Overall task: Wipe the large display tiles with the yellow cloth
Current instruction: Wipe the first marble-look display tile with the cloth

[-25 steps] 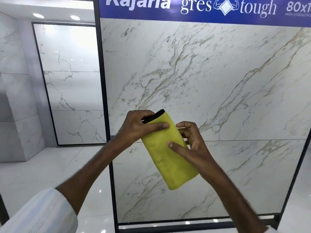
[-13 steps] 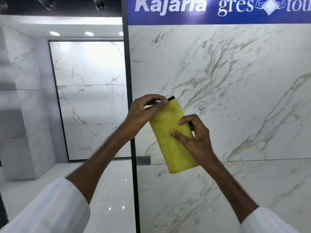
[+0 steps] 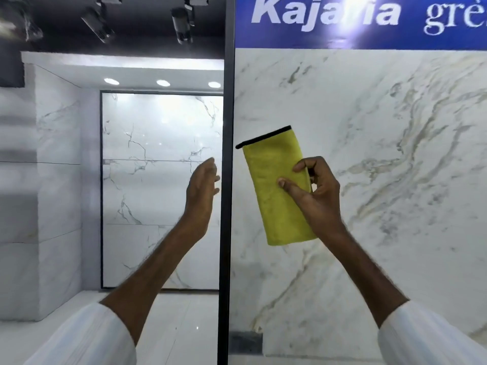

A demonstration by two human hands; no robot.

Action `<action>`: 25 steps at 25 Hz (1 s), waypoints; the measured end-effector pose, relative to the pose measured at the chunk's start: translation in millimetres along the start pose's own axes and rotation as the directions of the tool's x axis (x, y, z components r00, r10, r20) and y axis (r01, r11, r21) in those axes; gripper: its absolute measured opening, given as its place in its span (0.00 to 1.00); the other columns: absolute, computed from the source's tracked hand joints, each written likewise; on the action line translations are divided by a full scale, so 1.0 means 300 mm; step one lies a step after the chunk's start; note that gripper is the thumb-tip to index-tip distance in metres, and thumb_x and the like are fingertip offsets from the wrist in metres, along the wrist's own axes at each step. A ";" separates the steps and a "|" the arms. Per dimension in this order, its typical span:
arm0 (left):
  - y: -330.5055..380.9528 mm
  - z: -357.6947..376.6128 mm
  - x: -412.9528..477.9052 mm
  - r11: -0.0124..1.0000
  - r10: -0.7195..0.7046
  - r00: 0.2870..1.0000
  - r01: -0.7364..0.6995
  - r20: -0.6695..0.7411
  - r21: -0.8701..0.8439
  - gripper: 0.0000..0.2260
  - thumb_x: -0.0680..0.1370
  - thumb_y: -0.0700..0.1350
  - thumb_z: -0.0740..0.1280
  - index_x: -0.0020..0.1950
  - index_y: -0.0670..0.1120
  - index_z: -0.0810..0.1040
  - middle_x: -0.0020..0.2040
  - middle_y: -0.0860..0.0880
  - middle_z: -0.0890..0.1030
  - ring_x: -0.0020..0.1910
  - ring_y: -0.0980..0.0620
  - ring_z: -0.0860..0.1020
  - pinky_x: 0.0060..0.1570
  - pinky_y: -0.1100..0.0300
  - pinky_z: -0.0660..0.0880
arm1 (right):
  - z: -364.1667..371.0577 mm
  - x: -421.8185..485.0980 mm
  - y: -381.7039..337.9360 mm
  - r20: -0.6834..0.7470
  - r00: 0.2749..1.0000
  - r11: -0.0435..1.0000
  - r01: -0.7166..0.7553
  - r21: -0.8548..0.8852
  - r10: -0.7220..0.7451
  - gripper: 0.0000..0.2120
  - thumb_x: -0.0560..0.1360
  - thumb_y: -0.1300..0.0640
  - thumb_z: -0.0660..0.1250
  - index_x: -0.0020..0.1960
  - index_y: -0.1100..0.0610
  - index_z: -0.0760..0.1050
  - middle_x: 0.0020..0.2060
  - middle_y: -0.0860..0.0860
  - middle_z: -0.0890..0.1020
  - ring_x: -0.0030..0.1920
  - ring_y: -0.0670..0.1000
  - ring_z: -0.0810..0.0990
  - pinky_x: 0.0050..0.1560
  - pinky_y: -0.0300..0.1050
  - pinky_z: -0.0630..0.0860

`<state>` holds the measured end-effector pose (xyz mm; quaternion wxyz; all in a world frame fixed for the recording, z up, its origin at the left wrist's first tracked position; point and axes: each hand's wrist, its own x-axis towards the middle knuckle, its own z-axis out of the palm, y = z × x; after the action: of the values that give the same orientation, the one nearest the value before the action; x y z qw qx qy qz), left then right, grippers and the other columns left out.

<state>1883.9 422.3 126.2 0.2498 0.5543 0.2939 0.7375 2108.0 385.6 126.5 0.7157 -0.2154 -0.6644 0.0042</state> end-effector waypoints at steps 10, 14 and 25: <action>-0.207 0.144 0.435 0.998 -0.043 0.999 0.043 0.001 0.049 0.26 0.81 0.70 0.60 0.71 0.55 0.77 0.72 0.52 0.78 0.72 0.49 0.74 0.77 0.43 0.68 | 0.179 0.460 0.338 -0.031 0.912 0.718 0.301 -0.628 -0.409 0.13 0.77 0.45 0.70 0.59 0.46 0.74 0.64 0.40 0.75 0.66 0.54 0.68 0.54 0.50 0.54; -0.292 0.178 0.488 0.997 -0.069 0.998 0.069 0.010 -0.046 0.39 0.68 0.82 0.56 0.71 0.64 0.77 0.70 0.57 0.80 0.73 0.49 0.75 0.76 0.42 0.68 | 0.230 0.442 0.319 0.243 0.824 0.306 0.439 -0.845 -0.513 0.31 0.68 0.66 0.59 0.69 0.48 0.74 0.78 0.50 0.69 0.69 0.55 0.63 0.61 0.57 0.53; -0.266 0.171 0.454 0.974 0.038 0.986 0.001 0.164 -0.228 0.43 0.71 0.80 0.60 0.77 0.54 0.73 0.76 0.54 0.75 0.75 0.52 0.73 0.78 0.44 0.67 | 0.359 0.395 0.150 0.258 0.946 0.725 0.036 -0.688 0.198 0.41 0.69 0.38 0.57 0.81 0.35 0.51 0.81 0.33 0.39 0.70 0.34 0.40 0.74 0.58 0.37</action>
<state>1901.1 581.1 171.7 0.3284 0.5846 0.1805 0.7196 2031.8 493.6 227.3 0.4700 -0.4894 -0.7134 -0.1750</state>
